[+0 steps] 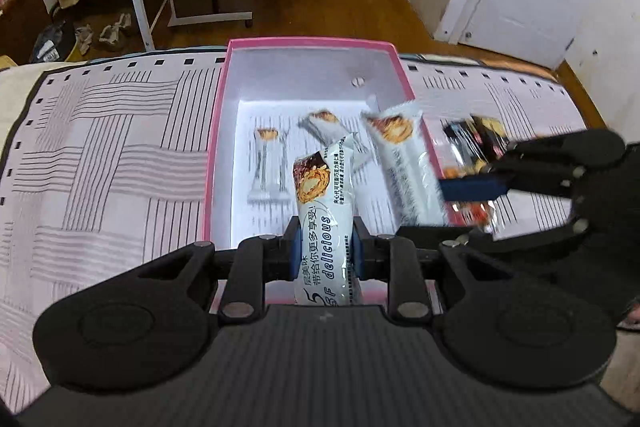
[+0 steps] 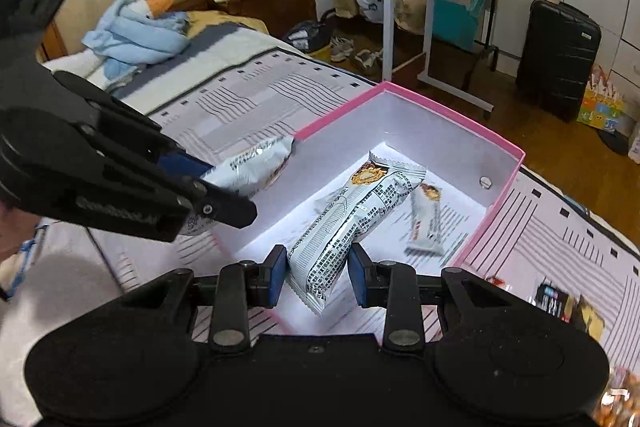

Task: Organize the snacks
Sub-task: 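Open both grippers to drop the white bars into the pink box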

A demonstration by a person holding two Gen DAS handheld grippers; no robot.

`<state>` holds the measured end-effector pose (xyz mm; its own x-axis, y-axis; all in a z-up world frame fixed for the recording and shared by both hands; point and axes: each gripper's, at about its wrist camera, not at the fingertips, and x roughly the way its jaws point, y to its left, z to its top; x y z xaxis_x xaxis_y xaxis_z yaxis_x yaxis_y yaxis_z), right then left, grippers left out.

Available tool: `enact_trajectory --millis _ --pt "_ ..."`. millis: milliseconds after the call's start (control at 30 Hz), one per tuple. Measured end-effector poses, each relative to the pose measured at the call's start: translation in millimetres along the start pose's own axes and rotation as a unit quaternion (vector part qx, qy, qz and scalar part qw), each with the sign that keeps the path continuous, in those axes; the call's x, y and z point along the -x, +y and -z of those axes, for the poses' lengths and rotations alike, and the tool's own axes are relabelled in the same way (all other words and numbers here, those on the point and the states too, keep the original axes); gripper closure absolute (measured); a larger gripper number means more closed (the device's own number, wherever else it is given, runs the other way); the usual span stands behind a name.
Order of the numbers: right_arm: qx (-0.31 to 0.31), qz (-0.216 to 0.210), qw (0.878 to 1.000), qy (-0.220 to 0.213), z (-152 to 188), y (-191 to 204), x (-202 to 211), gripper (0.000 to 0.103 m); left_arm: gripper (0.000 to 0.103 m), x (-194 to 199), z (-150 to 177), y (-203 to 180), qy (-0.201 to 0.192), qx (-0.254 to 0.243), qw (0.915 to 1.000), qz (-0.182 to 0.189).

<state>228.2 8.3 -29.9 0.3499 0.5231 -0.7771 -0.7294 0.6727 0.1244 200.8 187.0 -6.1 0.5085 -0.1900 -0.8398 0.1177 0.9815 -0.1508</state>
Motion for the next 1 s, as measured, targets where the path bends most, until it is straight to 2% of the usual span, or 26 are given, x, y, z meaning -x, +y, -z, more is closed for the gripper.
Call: enact_trajectory --millis 133,333,400,600,733,1000 --pt "0.02 0.002 0.999 0.034 -8.9 -13.3 -36.7 0.065 0.08 -38.7 -15.7 7.1 0.008 0.009 0.9998 -0.014" --pt "0.056 0.006 0.995 0.078 -16.0 -22.2 -83.5 0.065 0.08 -97.2 -22.7 11.9 0.05 0.034 0.9982 0.001" --pt "0.062 0.007 0.994 0.09 -15.5 -24.4 -94.0 0.065 0.08 -109.5 -23.3 14.7 0.054 0.048 0.9973 0.011" --pt "0.077 0.027 0.991 0.102 -11.1 -23.0 -106.5 0.062 0.077 -130.3 -25.3 19.1 0.068 0.069 0.9953 0.005" --pt "0.066 0.034 0.992 0.101 -8.7 -22.6 -101.2 0.055 0.076 -125.7 -23.1 22.9 0.058 0.073 0.9956 0.016" --pt "0.045 0.042 0.996 0.057 -3.6 -14.0 -45.6 0.054 0.076 -78.5 -13.2 20.3 0.027 0.06 0.9976 0.02"
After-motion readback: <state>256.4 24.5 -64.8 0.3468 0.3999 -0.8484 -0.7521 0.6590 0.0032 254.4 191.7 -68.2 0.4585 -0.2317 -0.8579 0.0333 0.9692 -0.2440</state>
